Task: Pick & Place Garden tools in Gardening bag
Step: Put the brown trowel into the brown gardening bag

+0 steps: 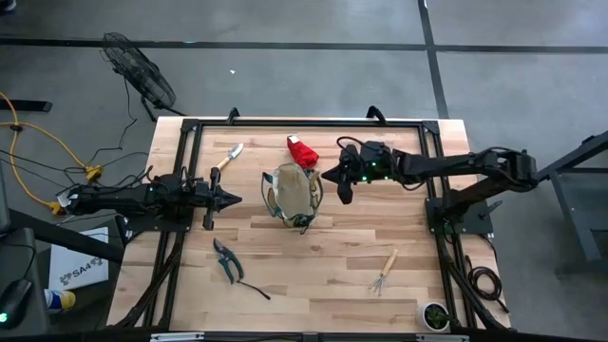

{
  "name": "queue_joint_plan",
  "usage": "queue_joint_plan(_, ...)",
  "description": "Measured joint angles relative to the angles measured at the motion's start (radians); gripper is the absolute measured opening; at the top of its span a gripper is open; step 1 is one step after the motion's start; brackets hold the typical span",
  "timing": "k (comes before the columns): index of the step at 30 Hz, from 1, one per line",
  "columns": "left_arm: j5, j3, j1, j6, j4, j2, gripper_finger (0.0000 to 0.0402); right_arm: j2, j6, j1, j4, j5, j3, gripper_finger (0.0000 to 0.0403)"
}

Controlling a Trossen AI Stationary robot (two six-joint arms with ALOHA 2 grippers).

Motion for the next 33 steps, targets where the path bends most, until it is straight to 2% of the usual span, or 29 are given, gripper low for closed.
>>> queue_joint_plan(15, 0.000, 0.000, 0.000, 0.000, 0.000, 0.000, 0.0001, -0.258, 0.015, -0.002, -0.309, 0.027, 0.000, 0.0003)
queue_joint_plan(33, 0.000, 0.000, 0.000, 0.000, 0.000, 0.000, 0.0001, -0.287, 0.142, -0.002, -0.338, 0.027, 0.000, 0.0003)
